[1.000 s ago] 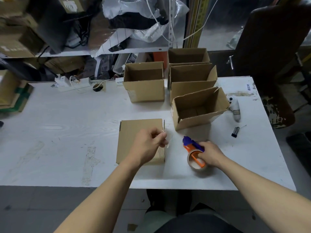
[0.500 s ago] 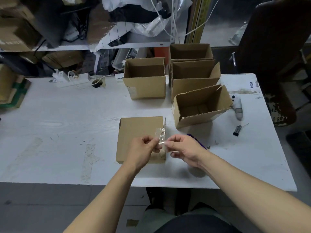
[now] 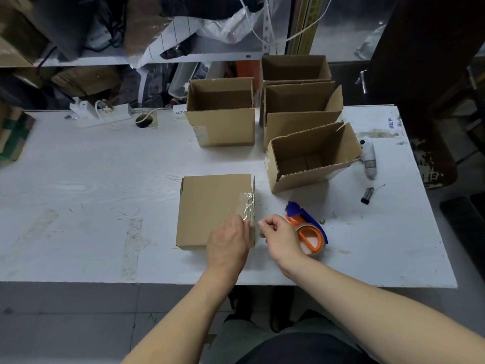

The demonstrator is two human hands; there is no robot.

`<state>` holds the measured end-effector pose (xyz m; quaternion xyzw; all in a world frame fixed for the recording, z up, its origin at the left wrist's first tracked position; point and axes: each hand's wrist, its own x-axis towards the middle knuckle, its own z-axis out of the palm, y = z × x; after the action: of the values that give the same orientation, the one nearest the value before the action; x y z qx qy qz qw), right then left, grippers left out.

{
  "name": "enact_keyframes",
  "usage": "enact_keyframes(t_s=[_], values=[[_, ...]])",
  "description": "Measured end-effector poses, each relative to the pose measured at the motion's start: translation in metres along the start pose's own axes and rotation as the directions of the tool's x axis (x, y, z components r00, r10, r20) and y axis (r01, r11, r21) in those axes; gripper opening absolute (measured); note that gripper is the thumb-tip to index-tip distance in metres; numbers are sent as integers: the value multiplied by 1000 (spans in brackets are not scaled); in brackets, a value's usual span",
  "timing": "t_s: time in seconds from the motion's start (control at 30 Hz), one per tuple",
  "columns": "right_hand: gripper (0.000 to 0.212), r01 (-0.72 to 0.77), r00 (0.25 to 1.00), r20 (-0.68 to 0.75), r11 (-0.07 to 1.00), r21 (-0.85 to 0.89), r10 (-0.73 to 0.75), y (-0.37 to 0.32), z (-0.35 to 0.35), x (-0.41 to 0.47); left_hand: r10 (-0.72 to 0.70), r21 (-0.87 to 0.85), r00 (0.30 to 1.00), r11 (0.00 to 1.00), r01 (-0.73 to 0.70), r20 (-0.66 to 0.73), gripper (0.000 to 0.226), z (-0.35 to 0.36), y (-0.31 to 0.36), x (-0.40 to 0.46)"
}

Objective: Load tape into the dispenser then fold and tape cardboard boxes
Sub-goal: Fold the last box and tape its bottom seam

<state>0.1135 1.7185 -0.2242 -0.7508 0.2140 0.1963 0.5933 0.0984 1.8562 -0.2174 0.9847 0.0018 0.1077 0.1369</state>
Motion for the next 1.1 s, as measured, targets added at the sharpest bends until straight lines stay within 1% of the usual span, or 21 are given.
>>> enact_keyframes(t_s=[0.03, 0.13, 0.17, 0.23, 0.3, 0.37, 0.4, 0.43, 0.5, 0.53, 0.57, 0.6, 0.67, 0.73, 0.77, 0.8, 0.87, 0.9, 0.97, 1.03, 1.1], values=[[14, -3, 1000, -9, 1000, -15, 3, 2, 3, 0, 10, 22, 1000, 1000, -10, -13, 34, 1, -1, 0], [12, 4, 1000, -27, 998, -58, -5, 1, 10, -2, 110, 100, 992, 990, -104, -60, 32, 5, -5, 2], [12, 19, 999, -38, 996, -82, -22, 2, 13, -2, 113, 124, 992, 987, -104, -64, 31, 7, -6, 1], [11, 46, 997, -57, 991, -129, -54, 6, 19, -3, 26, 128, 999, 992, -21, -35, 30, 11, -8, 0], [5, 29, 998, -45, 988, -154, -36, 11, 24, -5, -72, 118, 997, 990, 72, -2, 33, 16, -12, -3], [14, -18, 1000, 1, 976, -216, 19, 17, 25, -5, -103, 98, 994, 990, 100, 28, 40, 17, -14, -7], [21, -37, 999, 24, 965, -260, 45, 20, 25, -4, -105, 83, 994, 991, 102, 33, 39, 17, -16, -8], [28, -52, 997, 37, 955, -291, 65, 21, 22, -3, -106, 64, 994, 993, 104, 36, 34, 17, -17, -8], [34, -81, 996, 9, 947, -310, 88, 20, 13, -2, -128, 7, 991, 992, 128, 37, 19, 19, -21, -8], [35, -71, 997, -20, 946, -315, 69, 17, 8, -3, -158, -22, 986, 987, 159, 42, 16, 19, -21, -7], [36, -35, 999, -48, 946, -321, 21, 14, 3, -6, -193, -40, 980, 980, 195, 49, 21, 18, -19, -6], [36, 23, 997, -59, 947, -322, -44, 11, 0, -11, -229, -46, 971, 972, 232, 63, 33, 17, -17, -5], [36, 169, 985, 12, 938, -303, -173, 5, -1, -24, -296, -23, 948, 953, 301, 119, 59, 14, -10, -2], [40, 240, 968, 146, 929, -280, -206, 10, 8, -34, -321, 9, 935, 946, 323, 149, 68, 14, -7, 0], [46, 241, 965, 174, 928, -284, -197, 15, 13, -37, -322, 20, 934, 946, 323, 156, 66, 14, -6, 2], [49, 232, 967, 169, 926, -298, -188, 20, 16, -37, -318, 24, 935, 948, 318, 158, 61, 14, -6, 3], [51, 218, 973, 145, 930, -297, -182, 22, 17, -34, -293, 20, 944, 956, 294, 149, 43, 14, -7, 4], [51, 213, 972, 155, 934, -287, -174, 20, 15, -34, -284, 30, 947, 959, 283, 149, 35, 13, -6, 4], [56, 198, 968, 206, 940, -278, -143, 17, 11, -32, -291, 57, 942, 957, 286, 167, 27, 12, -3, 6], [66, 168, 964, 253, 933, -318, -88, 15, 11, -28, -310, 60, 933, 951, 304, 184, 28, 11, -2, 7], [77, 150, 959, 279, 919, -365, -46, 13, 13, -25, -307, 49, 932, 952, 304, 192, 41, 10, -5, 6]])
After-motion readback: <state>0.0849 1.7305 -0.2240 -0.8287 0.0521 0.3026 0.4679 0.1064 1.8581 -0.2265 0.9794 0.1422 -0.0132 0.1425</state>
